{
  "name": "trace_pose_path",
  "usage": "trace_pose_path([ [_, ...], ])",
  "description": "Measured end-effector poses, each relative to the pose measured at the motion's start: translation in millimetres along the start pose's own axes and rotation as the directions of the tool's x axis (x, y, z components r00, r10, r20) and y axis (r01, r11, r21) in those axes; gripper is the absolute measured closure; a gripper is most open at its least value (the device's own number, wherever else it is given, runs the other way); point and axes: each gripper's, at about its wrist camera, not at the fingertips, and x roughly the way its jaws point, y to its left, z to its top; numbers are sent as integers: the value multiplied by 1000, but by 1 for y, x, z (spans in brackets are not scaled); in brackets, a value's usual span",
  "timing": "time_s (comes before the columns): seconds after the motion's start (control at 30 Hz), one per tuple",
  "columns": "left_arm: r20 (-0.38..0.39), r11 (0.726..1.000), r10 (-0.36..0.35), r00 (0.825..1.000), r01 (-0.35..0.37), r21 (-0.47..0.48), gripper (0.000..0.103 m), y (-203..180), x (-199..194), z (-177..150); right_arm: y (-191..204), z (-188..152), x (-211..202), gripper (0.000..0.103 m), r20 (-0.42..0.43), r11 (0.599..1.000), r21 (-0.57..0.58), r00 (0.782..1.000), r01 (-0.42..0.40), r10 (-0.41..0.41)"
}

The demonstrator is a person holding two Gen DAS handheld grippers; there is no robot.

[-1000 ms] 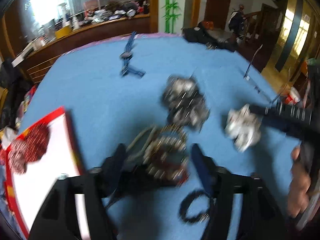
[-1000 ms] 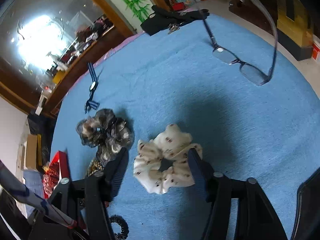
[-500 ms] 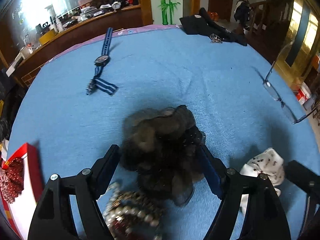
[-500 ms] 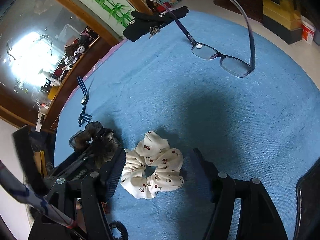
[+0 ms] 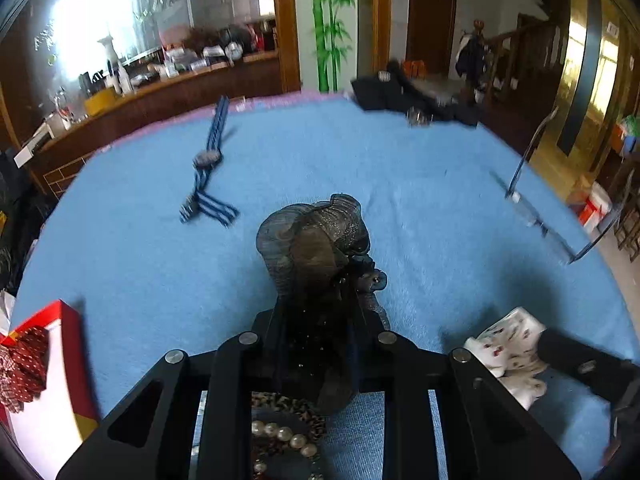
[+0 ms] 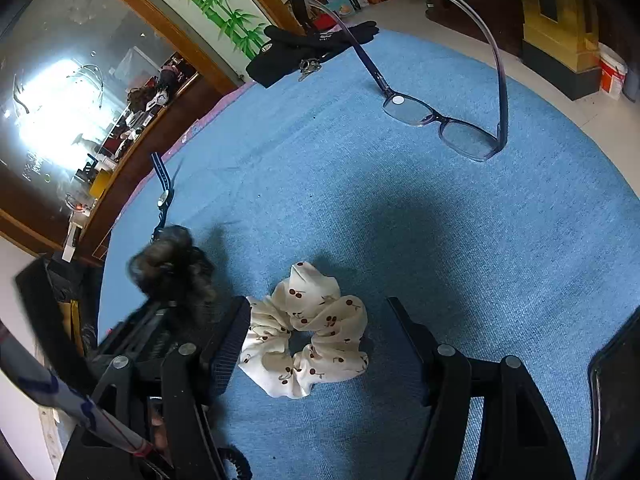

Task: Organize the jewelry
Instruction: 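Grasp the grey sheer scrunchie with left gripper while right gripper grasps the white scrunchie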

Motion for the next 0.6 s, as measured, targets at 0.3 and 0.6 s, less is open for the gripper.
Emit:
trace_pose_path([
  [0.3,86,1000,-6,996,5,8,81,8,-44,7,30,-14,22,25,-26,983,-166,996,81,-86],
  [0.6,87,999,-30,996,32,-19,81,30,-69,-25,41,-20,41,63,-33,949,-263,982,174,-189],
])
